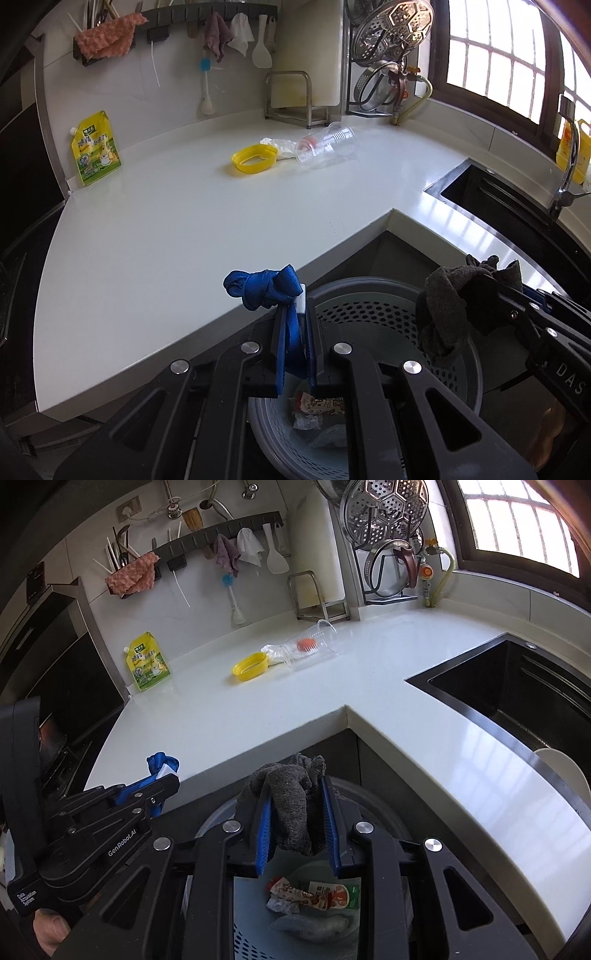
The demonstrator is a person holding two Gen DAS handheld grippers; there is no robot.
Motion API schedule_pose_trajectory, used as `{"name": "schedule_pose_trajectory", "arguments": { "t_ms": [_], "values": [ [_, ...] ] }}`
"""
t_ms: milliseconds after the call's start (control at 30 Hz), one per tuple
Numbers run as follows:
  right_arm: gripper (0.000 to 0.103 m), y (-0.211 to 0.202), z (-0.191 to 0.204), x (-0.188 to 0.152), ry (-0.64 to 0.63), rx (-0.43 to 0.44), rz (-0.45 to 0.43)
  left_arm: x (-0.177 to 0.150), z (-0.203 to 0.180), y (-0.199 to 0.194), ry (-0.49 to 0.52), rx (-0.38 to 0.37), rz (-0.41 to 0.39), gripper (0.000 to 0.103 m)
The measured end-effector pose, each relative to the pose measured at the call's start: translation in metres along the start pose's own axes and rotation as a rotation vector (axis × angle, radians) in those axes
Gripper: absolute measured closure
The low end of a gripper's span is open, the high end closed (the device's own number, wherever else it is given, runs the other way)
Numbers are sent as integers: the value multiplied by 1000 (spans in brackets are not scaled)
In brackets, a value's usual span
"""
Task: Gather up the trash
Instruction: 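Carry cloth and blue brush over the basket and open both tools to drop them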
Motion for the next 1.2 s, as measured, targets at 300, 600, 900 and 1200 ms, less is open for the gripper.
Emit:
{"name": "schedule_pose_trajectory", "arguments": {
  "t_ms": [300,600,900,1200],
  "values": [
    [79,3,1,-42,26,-6,49,-35,-7,7,4,-21,52,94],
    [79,15,-12,-66,67,-4,100,-50,-13,20,21,-29,104,94],
    [79,26,-15,-69,61,-18,129,-52,-16,35,28,-35,145,94],
    [79,34,-16,-67,50,-13,151,-54,-22,45,43,-36,173,94]
  ]
}}
Point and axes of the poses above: each gripper's, at about its wrist camera, not at the fingertips, and y roughly the way its jaws point, z to its left, x to its top, the point moved 1 cm from there along y, roughly the way its jaws point, and after that the axes turned 13 degrees about z, right-handed, at the moved point
